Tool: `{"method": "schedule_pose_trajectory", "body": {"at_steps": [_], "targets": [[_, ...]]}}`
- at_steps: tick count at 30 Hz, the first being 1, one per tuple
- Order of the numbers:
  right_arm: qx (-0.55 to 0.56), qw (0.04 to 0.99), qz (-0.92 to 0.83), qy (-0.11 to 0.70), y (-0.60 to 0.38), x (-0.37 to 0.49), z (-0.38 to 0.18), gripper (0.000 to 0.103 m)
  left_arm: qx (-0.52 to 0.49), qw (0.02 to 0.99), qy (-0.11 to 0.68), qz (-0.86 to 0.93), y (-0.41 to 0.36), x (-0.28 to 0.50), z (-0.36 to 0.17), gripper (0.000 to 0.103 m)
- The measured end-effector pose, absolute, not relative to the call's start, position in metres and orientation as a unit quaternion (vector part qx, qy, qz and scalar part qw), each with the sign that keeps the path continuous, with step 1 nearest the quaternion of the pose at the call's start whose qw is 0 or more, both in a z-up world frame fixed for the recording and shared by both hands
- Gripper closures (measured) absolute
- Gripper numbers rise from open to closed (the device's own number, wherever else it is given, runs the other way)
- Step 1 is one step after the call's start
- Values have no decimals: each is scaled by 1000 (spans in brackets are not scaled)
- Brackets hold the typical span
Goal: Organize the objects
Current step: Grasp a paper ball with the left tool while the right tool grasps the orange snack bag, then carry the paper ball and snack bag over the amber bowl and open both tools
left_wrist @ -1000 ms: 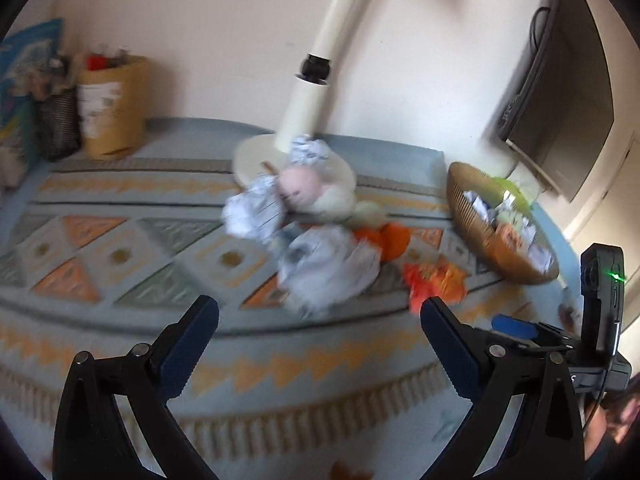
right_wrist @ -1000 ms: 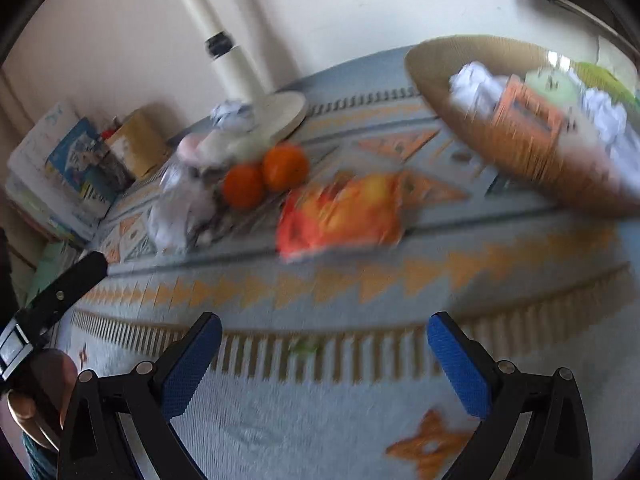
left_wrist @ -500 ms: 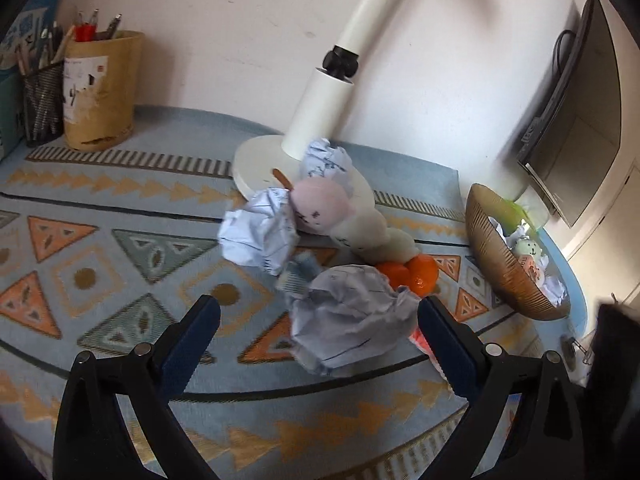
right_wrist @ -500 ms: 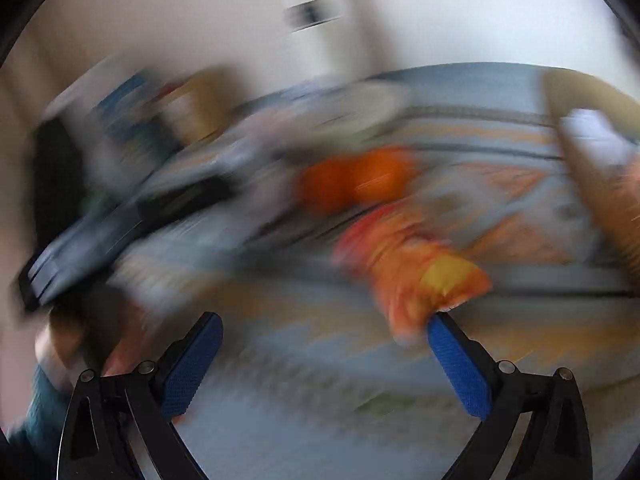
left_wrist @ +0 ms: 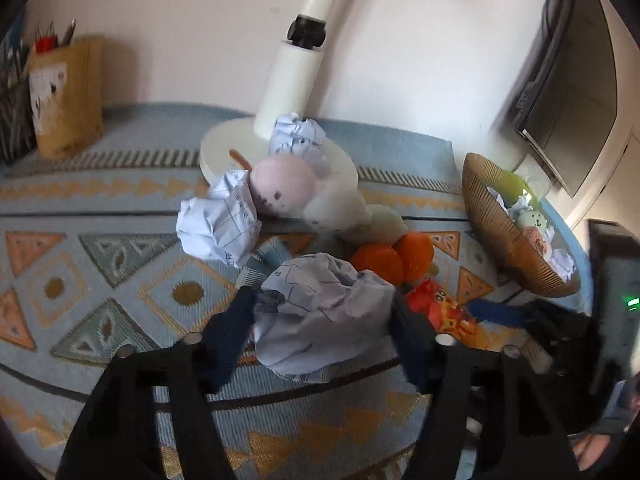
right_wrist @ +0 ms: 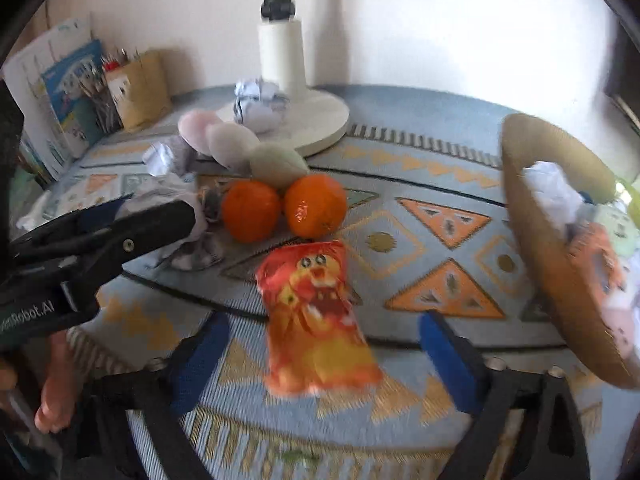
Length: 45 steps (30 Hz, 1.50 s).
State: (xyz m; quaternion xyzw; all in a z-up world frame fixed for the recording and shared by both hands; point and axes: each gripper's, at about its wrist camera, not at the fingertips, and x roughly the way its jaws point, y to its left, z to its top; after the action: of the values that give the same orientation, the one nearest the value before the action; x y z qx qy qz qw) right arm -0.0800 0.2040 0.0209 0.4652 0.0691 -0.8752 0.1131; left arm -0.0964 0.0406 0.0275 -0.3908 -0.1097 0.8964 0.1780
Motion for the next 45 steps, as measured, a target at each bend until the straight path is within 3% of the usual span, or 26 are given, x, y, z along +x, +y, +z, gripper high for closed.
{"method": "schedule_pose_trajectory", "body": {"at_steps": [2,4,7,11,16,24,27,30,35,36,39,45], "targets": [[455,115,-881,66,201,-83,22,35,-378,173,-115,902,36,-94,31,47],[448,121,-883,68,196,-80,24,59,-373,174,-116,904,34,-90,32,49],[445,120,-886,59,201,-70,28,68,-360,178,-107,910,31,-76,41,49],[441,155,-884,-12,223,-34,43,68,-345,188,-123,911,17,-43,63,49],[412,166,-895,-46,242,20,52,68,-350,194,-134,907,3,17,59,49],[416,144,-898,-9,229,34,29,67,-338,166,-118,919,6,38,40,49],[435,143,-889,-1,230,32,20,61,-348,164,-122,915,4,33,37,49],[435,139,-890,13,226,35,20,45,-347,162,-138,913,-1,34,35,48],[436,134,-889,30,222,36,19,44,-343,167,-145,913,-3,36,35,48],[436,129,-890,33,221,36,19,44,-343,167,-145,913,-4,36,35,48],[431,112,-894,50,217,37,19,65,-342,168,-146,913,-4,36,35,48],[415,107,-901,63,215,45,23,69,-338,161,-143,916,-5,40,37,48]]}}
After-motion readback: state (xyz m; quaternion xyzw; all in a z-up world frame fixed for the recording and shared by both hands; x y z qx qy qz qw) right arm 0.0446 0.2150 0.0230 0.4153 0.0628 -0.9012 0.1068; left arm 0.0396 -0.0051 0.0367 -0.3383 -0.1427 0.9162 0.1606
